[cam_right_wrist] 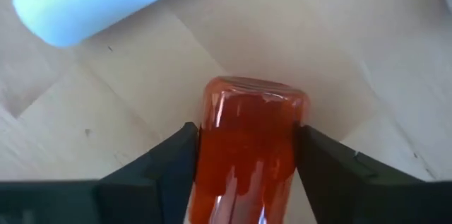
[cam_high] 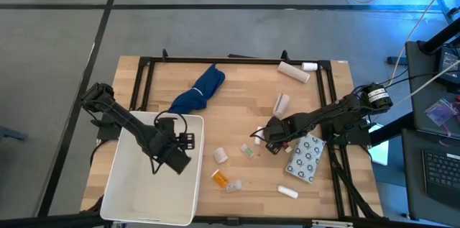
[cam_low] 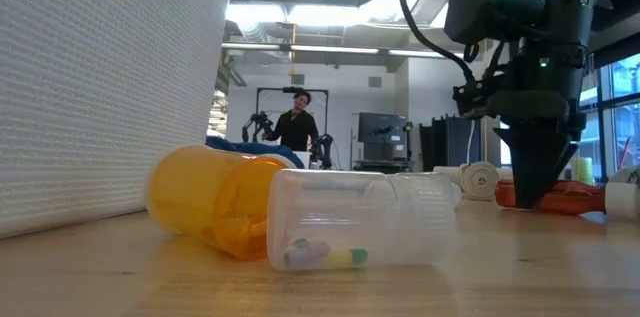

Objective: Pick & place medical supplies in basket/bin
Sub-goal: Put the red medicine bottle into the white bin

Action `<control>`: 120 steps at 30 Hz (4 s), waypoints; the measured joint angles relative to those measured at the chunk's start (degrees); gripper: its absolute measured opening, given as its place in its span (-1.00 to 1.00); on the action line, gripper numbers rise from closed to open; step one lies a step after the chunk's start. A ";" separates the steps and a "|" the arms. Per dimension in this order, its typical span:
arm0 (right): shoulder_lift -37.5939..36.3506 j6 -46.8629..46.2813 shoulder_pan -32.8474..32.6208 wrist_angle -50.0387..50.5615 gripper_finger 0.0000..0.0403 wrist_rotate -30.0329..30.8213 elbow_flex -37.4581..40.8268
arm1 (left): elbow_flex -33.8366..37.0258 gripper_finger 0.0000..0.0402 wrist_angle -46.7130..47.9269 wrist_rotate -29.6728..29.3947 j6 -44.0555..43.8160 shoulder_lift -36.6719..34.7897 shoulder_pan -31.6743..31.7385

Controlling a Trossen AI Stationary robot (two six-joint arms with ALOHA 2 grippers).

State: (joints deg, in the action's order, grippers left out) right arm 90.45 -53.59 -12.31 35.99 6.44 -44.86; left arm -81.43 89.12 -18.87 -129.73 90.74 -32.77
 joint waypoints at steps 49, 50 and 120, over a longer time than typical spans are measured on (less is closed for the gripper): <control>-21.44 43.61 4.84 -50.42 -0.20 -5.09 -28.33 | -25.35 0.26 -58.17 -21.37 100.98 5.21 14.25; -21.43 43.61 4.84 -50.41 -0.20 -5.09 -28.33 | -25.35 0.26 -59.52 -20.68 102.08 5.39 14.61; -25.42 43.23 5.50 -7.30 0.75 5.43 -28.24 | -23.31 -0.42 0.70 1.15 15.91 1.44 1.41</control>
State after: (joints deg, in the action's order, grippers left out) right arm 65.04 -10.36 -6.81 28.69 11.87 -73.10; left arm -104.74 89.82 -17.72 -113.83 92.18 -31.37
